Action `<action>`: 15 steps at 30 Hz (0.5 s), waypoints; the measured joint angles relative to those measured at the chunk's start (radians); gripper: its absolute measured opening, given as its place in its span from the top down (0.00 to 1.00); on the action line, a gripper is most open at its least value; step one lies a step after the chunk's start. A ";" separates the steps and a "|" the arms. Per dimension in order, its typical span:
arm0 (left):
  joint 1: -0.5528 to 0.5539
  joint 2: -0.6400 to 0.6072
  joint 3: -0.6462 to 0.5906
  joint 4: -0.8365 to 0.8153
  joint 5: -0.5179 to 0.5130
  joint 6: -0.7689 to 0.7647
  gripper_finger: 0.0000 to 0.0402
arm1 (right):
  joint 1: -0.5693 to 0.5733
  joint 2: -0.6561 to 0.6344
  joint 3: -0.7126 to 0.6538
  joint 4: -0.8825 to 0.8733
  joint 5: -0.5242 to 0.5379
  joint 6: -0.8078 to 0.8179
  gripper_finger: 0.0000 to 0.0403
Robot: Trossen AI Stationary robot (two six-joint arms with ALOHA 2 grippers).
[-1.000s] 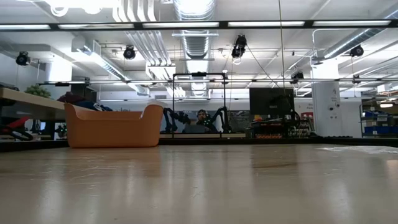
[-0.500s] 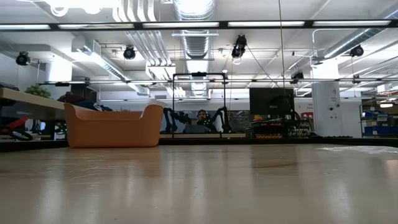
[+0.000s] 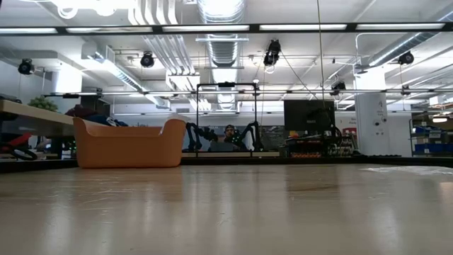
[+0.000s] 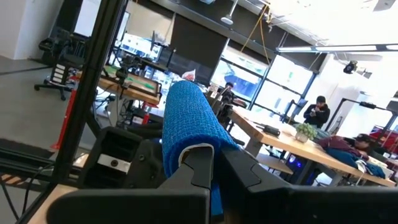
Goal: Roll bandage
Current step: Roll the blue bandage
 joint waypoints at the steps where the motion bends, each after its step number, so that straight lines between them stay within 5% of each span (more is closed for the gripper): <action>1: 0.000 0.000 0.000 0.001 0.000 0.000 0.51 | 0.000 0.000 0.000 0.000 0.000 0.000 0.99; 15: -0.005 -0.002 0.000 -0.001 0.054 -0.003 0.53 | 0.000 0.000 0.000 0.000 0.001 0.000 0.99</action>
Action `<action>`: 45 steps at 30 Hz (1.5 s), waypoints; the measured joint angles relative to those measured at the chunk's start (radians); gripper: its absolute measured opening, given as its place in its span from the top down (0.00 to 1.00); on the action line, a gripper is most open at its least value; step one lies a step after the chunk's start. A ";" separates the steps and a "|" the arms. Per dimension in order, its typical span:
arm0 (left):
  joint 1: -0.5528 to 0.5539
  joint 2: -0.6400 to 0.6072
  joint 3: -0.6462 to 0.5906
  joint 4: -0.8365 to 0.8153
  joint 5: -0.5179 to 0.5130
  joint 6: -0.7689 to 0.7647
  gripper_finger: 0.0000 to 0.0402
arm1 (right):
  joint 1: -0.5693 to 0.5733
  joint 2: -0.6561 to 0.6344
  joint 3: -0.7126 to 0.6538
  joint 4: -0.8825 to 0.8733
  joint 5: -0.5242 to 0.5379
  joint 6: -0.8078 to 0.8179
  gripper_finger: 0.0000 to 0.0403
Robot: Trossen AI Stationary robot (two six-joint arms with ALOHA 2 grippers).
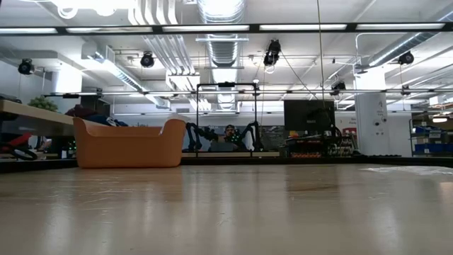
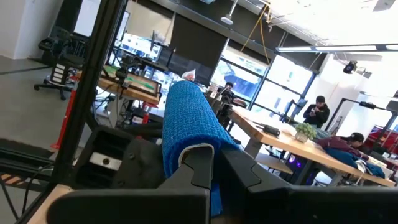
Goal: Roll bandage
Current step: Roll the blue bandage
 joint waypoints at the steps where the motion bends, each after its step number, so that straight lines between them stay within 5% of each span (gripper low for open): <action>1: 0.000 0.000 0.000 0.007 0.000 0.000 0.54 | 0.000 0.000 0.000 0.000 0.000 0.000 0.99; 12: 0.005 -0.001 0.000 0.023 -0.003 -0.035 0.65 | 0.000 0.000 0.000 0.000 0.000 -0.009 0.99; 22: 0.005 -0.002 0.000 0.024 -0.004 -0.072 0.98 | 0.000 0.000 0.000 0.000 0.000 -0.008 0.99; 30: -0.013 -0.003 0.000 0.002 -0.007 -0.073 1.00 | 0.001 -0.008 0.000 -0.003 0.040 -0.050 0.99; 45: -0.042 -0.003 -0.003 -0.031 -0.133 0.002 1.00 | 0.001 -0.036 0.000 -0.038 0.043 0.120 0.99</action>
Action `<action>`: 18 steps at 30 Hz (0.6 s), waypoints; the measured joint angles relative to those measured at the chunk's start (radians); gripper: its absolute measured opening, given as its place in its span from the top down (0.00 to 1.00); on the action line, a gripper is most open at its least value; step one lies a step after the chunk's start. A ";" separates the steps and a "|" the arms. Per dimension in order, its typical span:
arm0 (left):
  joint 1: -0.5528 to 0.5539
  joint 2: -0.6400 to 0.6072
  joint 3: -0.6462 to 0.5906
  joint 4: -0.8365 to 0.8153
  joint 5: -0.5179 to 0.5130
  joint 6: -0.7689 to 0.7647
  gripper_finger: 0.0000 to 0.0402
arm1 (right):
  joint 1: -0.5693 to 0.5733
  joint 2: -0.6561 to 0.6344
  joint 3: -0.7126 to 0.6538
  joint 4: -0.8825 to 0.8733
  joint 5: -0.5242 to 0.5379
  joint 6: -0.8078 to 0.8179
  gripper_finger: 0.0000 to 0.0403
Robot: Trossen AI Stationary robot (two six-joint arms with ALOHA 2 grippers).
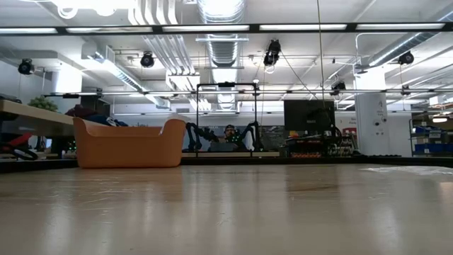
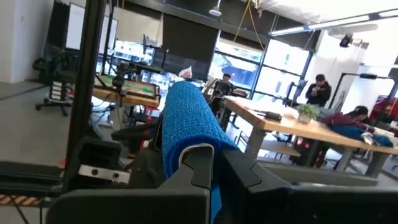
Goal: Roll bandage
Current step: Roll the blue bandage
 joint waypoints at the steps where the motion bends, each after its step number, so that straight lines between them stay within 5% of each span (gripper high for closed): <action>1: -0.001 0.000 0.000 0.000 -0.001 0.000 1.00 | 0.000 0.000 0.000 -0.003 0.006 -0.033 0.99; 11: -0.041 -0.002 0.000 0.009 -0.004 0.018 1.00 | 0.001 0.003 0.000 -0.024 0.031 -0.334 0.99; 18: -0.041 -0.003 0.019 0.029 -0.003 0.010 1.00 | -0.011 0.019 0.000 -0.016 0.034 -0.356 0.99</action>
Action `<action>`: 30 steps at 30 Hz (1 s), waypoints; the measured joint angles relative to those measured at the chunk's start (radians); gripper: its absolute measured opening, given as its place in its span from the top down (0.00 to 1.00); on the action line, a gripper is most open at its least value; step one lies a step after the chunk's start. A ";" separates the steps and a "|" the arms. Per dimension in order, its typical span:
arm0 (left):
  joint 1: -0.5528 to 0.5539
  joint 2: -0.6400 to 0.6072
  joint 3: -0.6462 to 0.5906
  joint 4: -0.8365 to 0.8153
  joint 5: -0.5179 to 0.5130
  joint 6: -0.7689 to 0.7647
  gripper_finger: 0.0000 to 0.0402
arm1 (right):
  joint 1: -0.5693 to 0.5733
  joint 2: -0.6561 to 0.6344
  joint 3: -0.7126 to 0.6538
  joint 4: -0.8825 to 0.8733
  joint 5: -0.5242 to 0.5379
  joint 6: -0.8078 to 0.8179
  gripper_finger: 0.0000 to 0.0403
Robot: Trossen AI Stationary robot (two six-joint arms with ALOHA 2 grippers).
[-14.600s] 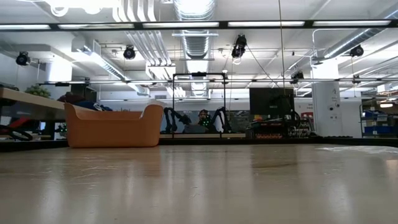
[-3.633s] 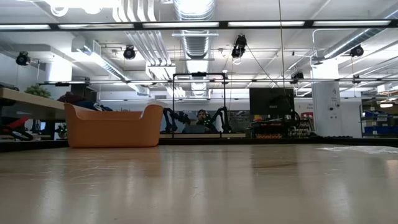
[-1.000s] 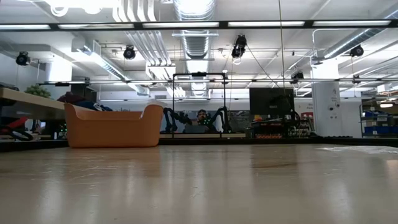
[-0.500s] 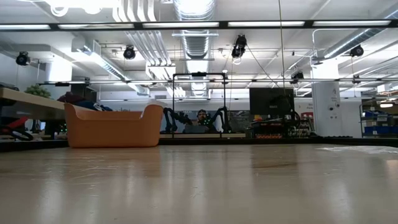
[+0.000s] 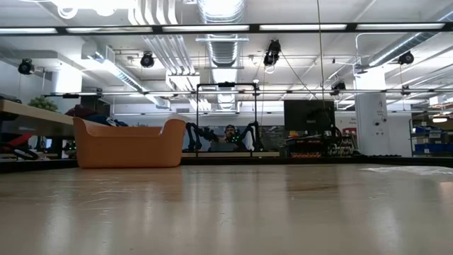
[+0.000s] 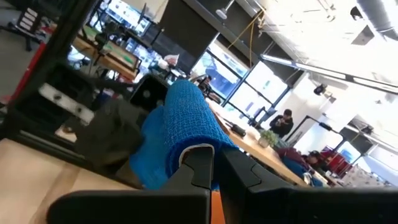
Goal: Roll bandage
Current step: Roll the blue bandage
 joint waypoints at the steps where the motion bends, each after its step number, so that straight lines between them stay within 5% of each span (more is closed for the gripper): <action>1: 0.000 0.000 0.003 0.000 0.000 0.000 1.00 | -0.003 0.004 0.000 0.000 0.000 -0.004 0.99; 30: -0.001 -0.001 0.050 -0.112 0.000 -0.027 1.00 | -0.015 0.005 0.000 0.028 0.004 0.066 0.99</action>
